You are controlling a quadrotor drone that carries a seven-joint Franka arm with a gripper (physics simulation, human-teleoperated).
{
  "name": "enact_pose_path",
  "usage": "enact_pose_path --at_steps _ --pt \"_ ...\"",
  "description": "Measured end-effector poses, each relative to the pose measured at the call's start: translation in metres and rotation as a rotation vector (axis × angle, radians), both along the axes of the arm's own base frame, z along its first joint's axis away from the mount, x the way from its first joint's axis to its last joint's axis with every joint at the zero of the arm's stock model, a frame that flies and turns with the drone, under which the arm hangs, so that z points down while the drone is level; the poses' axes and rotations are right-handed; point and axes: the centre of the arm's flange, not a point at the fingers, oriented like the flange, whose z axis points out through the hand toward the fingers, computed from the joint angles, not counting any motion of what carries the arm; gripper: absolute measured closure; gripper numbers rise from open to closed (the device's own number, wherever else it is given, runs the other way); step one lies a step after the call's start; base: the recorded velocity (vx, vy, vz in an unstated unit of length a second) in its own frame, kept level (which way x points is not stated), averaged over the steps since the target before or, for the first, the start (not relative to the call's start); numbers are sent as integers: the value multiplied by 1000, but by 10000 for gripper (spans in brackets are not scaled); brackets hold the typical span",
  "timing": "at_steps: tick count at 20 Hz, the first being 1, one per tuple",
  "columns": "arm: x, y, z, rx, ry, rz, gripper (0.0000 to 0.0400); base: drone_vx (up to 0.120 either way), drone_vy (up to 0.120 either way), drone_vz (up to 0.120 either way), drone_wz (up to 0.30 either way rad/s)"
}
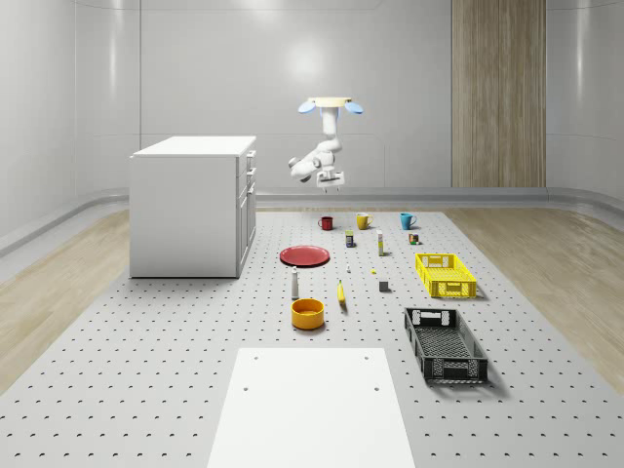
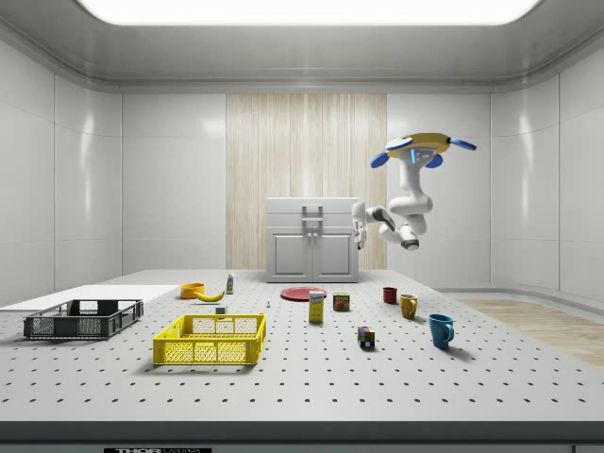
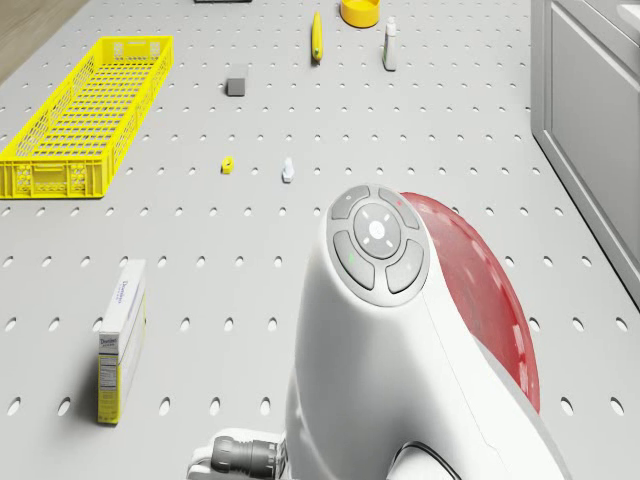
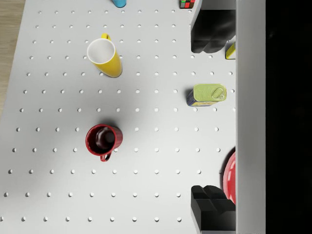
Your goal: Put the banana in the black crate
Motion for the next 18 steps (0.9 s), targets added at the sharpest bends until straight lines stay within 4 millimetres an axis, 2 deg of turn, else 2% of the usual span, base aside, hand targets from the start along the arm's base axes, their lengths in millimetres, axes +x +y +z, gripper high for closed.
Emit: enact_pose_path --at_steps 13,18 --pt "0 -10 -1 -101 4 -2 0 120 0 -120 0" --pt "0 -11 -1 -108 4 -2 0 120 0 -16 0"
